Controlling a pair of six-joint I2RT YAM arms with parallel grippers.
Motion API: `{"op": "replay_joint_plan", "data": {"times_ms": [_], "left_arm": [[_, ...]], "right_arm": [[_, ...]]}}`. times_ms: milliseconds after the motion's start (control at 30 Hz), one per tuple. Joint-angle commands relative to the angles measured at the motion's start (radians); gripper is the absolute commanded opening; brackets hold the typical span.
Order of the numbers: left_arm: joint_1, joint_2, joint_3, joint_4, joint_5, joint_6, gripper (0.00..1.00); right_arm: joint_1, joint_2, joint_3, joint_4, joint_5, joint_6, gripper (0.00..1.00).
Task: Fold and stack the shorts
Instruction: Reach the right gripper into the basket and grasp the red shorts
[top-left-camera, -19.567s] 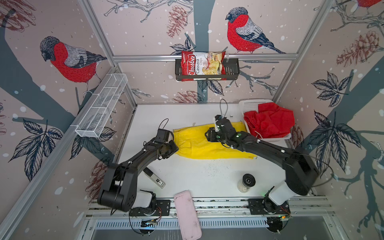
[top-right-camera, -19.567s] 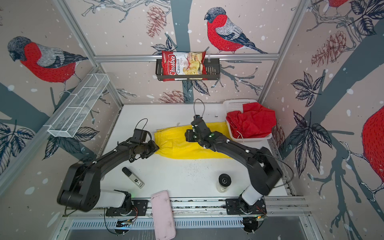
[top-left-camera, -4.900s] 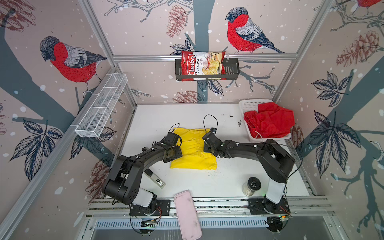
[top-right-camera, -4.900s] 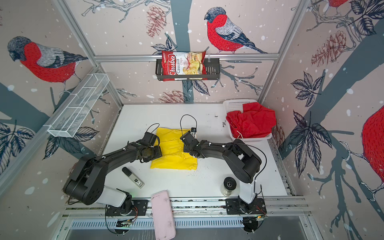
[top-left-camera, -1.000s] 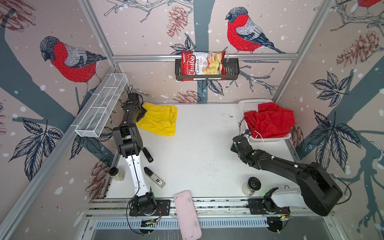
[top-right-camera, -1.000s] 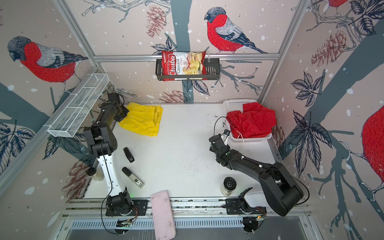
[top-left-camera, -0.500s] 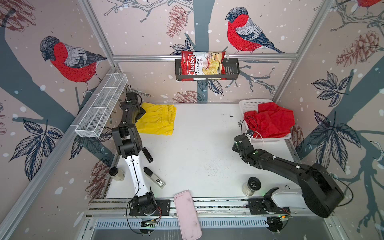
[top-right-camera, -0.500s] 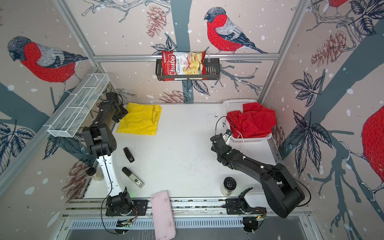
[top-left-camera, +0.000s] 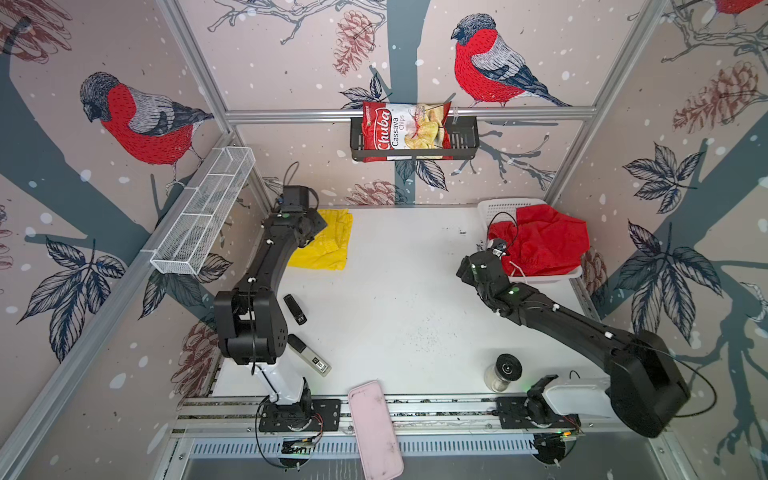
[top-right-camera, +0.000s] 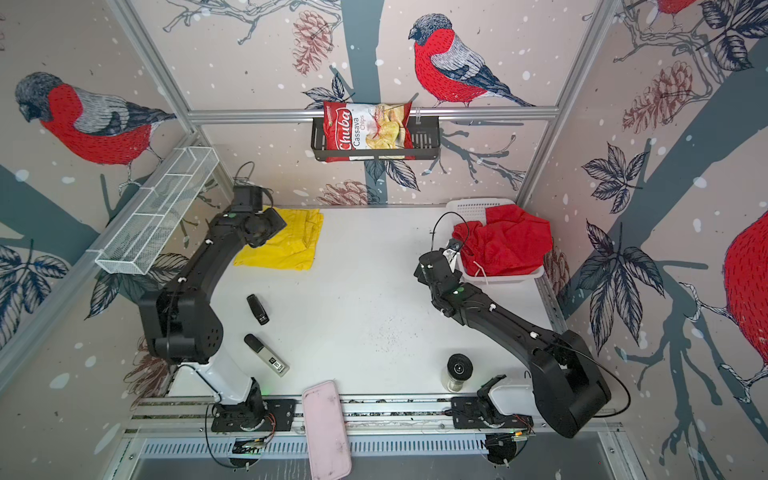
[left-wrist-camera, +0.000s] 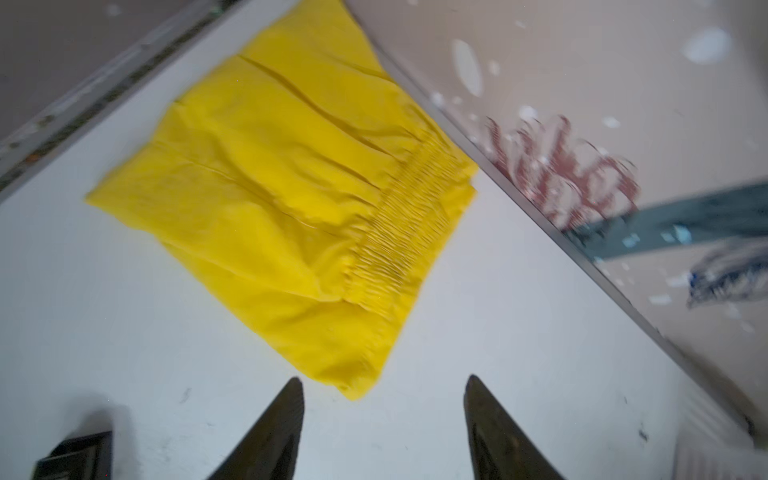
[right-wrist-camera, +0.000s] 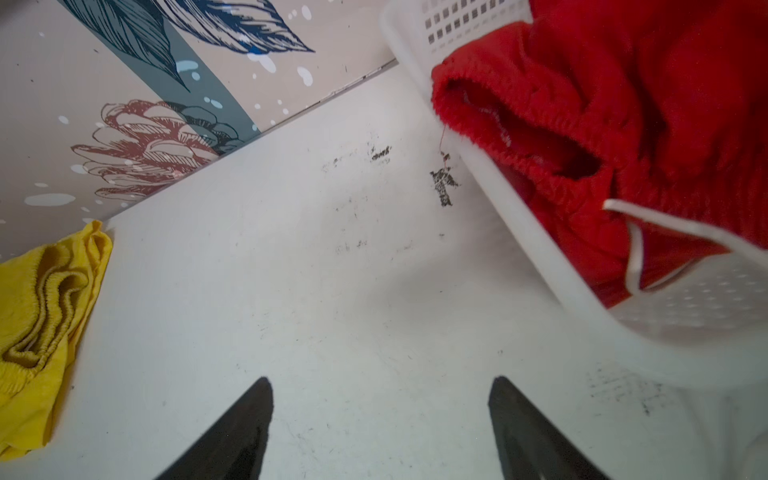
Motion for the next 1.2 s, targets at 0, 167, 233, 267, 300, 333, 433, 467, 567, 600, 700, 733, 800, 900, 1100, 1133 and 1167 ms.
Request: {"op": "replay_joint_plan", "data": {"times_ms": [0, 167, 233, 267, 300, 333, 433, 467, 567, 600, 700, 733, 800, 900, 1100, 1133, 1167], "left_arm": [[-0.091, -0.071, -0.039, 0.013, -0.014, 0.103, 0.61], [-0.13, -0.216, -0.145, 0.018, 0.078, 0.204, 0.63], [-0.129, -0.267, -0.21, 0.049, 0.062, 0.218, 0.64], [-0.129, -0.29, -0.242, 0.065, 0.054, 0.217, 0.65], [-0.129, -0.31, -0.269, 0.087, 0.052, 0.212, 0.65], [-0.13, -0.323, -0.289, 0.107, 0.054, 0.211, 0.65], [-0.129, -0.324, -0.296, 0.117, 0.083, 0.205, 0.65], [-0.129, -0.318, -0.29, 0.11, 0.099, 0.203, 0.65], [-0.129, -0.309, -0.295, 0.105, 0.137, 0.196, 0.65], [-0.129, -0.311, -0.295, 0.104, 0.137, 0.196, 0.65], [-0.129, -0.323, -0.3, 0.106, 0.112, 0.196, 0.65], [-0.128, -0.325, -0.303, 0.107, 0.111, 0.192, 0.66], [-0.126, -0.319, -0.303, 0.11, 0.135, 0.186, 0.66], [-0.124, -0.302, -0.301, 0.105, 0.151, 0.185, 0.66], [-0.112, -0.302, -0.305, 0.104, 0.129, 0.185, 0.66], [-0.11, -0.299, -0.304, 0.101, 0.128, 0.184, 0.66], [-0.108, -0.296, -0.303, 0.099, 0.132, 0.184, 0.66]], "right_arm": [[-0.003, -0.074, 0.003, -0.063, 0.082, 0.018, 0.9], [-0.039, -0.142, 0.034, -0.132, 0.168, -0.001, 0.99], [-0.078, -0.14, 0.065, -0.204, 0.199, 0.015, 1.0], [-0.101, -0.138, 0.08, -0.232, 0.199, 0.023, 1.0], [-0.13, -0.138, 0.09, -0.255, 0.19, 0.03, 1.0], [-0.16, -0.138, 0.098, -0.266, 0.17, 0.033, 1.0], [-0.267, -0.125, 0.126, -0.288, 0.082, 0.019, 0.99], [-0.297, -0.115, 0.136, -0.294, 0.06, 0.01, 1.0], [-0.363, -0.071, 0.169, -0.321, 0.03, -0.001, 1.0], [-0.379, -0.055, 0.18, -0.324, 0.02, -0.009, 0.99], [-0.429, 0.008, 0.221, -0.327, -0.03, -0.04, 1.0], [-0.443, 0.028, 0.233, -0.329, -0.045, -0.046, 0.99], [-0.464, 0.056, 0.242, -0.32, -0.079, -0.058, 0.99], [-0.498, 0.099, 0.235, -0.285, -0.083, -0.066, 0.99], [-0.604, 0.271, 0.264, -0.195, -0.201, -0.093, 0.99], [-0.616, 0.313, 0.288, -0.203, -0.206, -0.099, 1.0], [-0.624, 0.357, 0.307, -0.198, -0.205, -0.111, 0.99]]}}
